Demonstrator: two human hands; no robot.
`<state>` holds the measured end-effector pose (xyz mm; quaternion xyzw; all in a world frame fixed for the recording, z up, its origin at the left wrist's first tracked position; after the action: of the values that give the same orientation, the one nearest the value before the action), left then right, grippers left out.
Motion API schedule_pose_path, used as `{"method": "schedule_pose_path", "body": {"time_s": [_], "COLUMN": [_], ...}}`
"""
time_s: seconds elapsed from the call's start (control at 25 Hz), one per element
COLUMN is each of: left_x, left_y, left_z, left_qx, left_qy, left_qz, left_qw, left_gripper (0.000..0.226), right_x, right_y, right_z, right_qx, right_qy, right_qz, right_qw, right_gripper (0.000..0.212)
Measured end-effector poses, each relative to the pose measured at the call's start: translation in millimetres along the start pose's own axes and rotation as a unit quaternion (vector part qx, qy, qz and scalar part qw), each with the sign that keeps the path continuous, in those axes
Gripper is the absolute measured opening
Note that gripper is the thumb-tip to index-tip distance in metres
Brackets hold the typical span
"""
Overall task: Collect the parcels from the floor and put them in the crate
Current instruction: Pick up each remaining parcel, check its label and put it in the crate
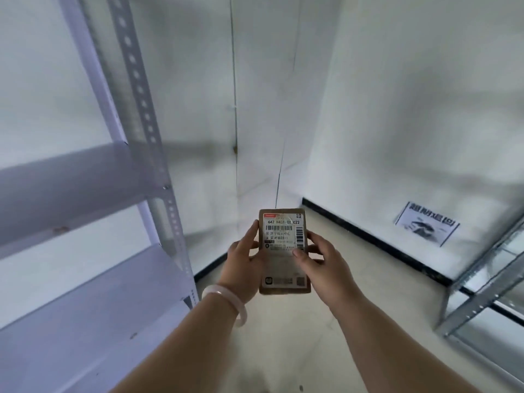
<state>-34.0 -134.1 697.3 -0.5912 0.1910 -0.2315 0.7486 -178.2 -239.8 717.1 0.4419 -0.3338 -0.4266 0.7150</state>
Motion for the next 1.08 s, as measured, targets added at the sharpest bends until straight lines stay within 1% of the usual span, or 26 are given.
{"method": "schedule_pose_path", "body": {"time_s": [0.16, 0.32, 0.44, 0.52, 0.64, 0.76, 0.92, 1.08], "left_x": [-6.5, -24.0, -42.4, -57.4, -91.5, -128.9, -176.8, -230.2], "left_y": [-70.0, -112.1, -137.1, -144.8, -149.3, -152.0, -154.1, -152.9], "left_z": [53.3, 88.4, 109.8, 122.1, 144.6, 165.7, 201.2, 256.4], "left_qx": [-0.006, -0.062, -0.106, -0.107, -0.094, -0.089, -0.075, -0.062], "left_qy": [-0.012, -0.033, -0.053, -0.074, -0.127, -0.182, -0.258, -0.330], "left_qz": [-0.041, -0.048, -0.047, -0.048, -0.038, -0.035, -0.042, -0.041], "left_qw": [0.999, 0.996, 0.992, 0.990, 0.987, 0.979, 0.962, 0.941], "left_gripper": [0.064, 0.069, 0.066, 0.063, 0.060, 0.059, 0.059, 0.057], "right_x": [-7.9, -19.8, -28.8, -36.2, -57.7, -84.6, -123.7, -183.0], "right_y": [77.9, 130.7, 160.8, 172.0, 182.6, 198.8, 223.5, 252.1], "right_z": [2.4, 2.5, 5.1, 3.1, -3.7, -9.7, -26.5, -53.0], "right_qx": [0.029, 0.053, 0.072, 0.078, 0.086, 0.085, 0.102, 0.123], "right_qy": [-0.008, 0.004, 0.030, 0.049, 0.097, 0.147, 0.209, 0.267], "right_qz": [0.026, 0.052, 0.079, 0.089, 0.093, 0.121, 0.157, 0.178], "right_qw": [0.999, 0.997, 0.994, 0.992, 0.987, 0.978, 0.960, 0.939], "right_gripper": [0.048, 0.045, 0.046, 0.045, 0.044, 0.043, 0.043, 0.042]}}
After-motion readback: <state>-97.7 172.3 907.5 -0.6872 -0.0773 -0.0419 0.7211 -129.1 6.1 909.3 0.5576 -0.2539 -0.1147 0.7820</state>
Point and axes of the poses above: each hand's wrist, its own x-axis towards the middle knuckle, its own z-axis out of the back of the hand, y = z × x, the point moved 6 cm from there along x, towards the middle knuckle, and after that the axes turned 12 degrees about -y, right-handed, at the moved point
